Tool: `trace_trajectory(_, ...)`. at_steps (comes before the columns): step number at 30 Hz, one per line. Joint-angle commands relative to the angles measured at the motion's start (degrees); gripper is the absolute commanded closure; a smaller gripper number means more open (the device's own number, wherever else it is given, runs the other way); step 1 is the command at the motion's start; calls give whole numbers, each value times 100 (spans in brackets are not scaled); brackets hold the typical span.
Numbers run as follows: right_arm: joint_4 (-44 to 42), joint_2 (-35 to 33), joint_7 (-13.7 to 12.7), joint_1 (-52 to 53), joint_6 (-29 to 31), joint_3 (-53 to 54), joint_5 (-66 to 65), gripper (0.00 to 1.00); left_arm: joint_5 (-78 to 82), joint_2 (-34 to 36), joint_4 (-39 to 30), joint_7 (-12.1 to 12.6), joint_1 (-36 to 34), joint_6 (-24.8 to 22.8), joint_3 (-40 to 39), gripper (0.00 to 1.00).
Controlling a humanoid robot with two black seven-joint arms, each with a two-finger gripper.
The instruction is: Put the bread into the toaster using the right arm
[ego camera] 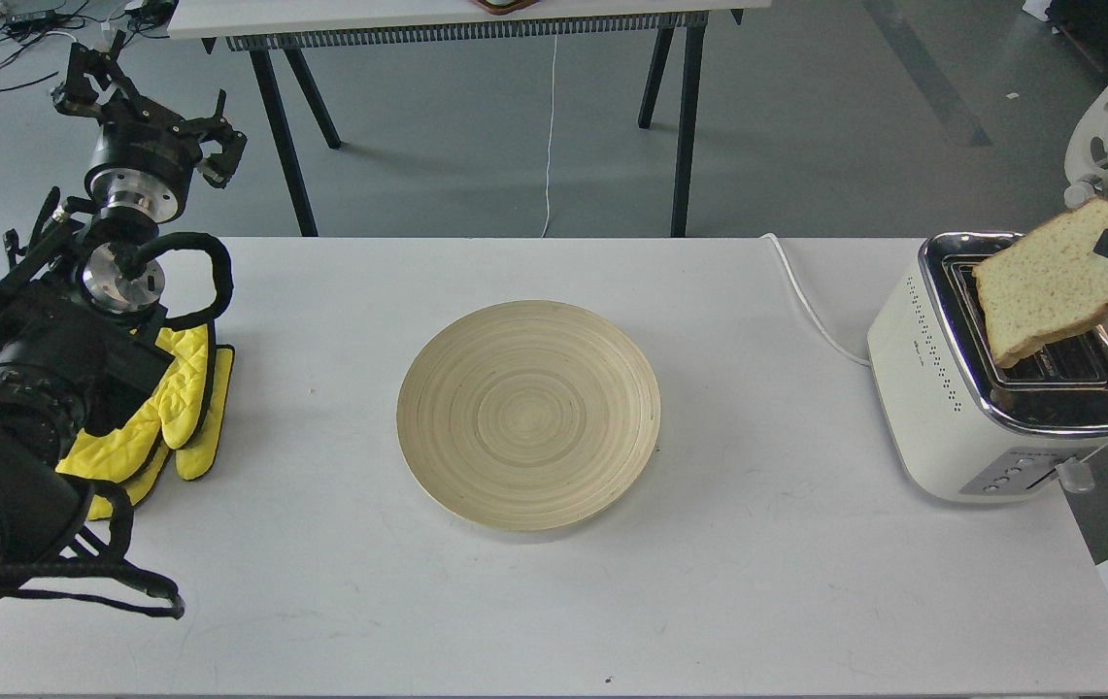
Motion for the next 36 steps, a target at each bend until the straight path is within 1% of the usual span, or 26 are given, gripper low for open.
trace_trajectory(1, -34, -10, 3, 0, 0, 6, 0, 93, 0, -8, 0, -2, 4, 0, 0, 0)
trace_trajectory(14, -87, 51, 30, -272, -26, -3, 0, 91, 0, -8, 0, -2, 4, 0, 0, 0)
trace_trajectory(15, -96, 95, 30, -307, -35, 6, 0, 87, 0, -8, 0, -2, 4, 0, 0, 0)
trace_trajectory(18, -201, 340, 30, -307, -166, 6, 9, 57, 0, -8, 0, -2, 4, 0, 0, 0)
trace_trajectory(20, -245, 490, 56, -307, -281, 58, 44, 45, 0, -8, 0, -2, 4, 0, 0, 0)
trace_trajectory(22, -219, 543, 65, -299, -290, 146, 105, 38, 0, -8, 0, -2, 4, 0, 0, 0)
trace_trajectory(29, -202, 561, 82, -264, -246, 532, 132, 28, 0, -8, 0, -2, 4, 0, 0, 0)
trace_trajectory(30, -193, 596, 82, -255, -264, 664, 167, 25, 0, -8, 0, -2, 4, 0, 0, 0)
trace_trajectory(31, -193, 666, 82, -255, -264, 848, 280, 20, 0, -8, 0, -2, 4, 0, 0, 0)
trace_trajectory(33, -210, 807, 74, -255, -264, 1234, 753, 4, 0, -8, 0, -2, 4, 0, 0, 0)
trace_trajectory(36, -307, 1210, 74, -272, -308, 1911, 1869, 3, 0, -8, 0, -2, 4, 0, 0, 0)
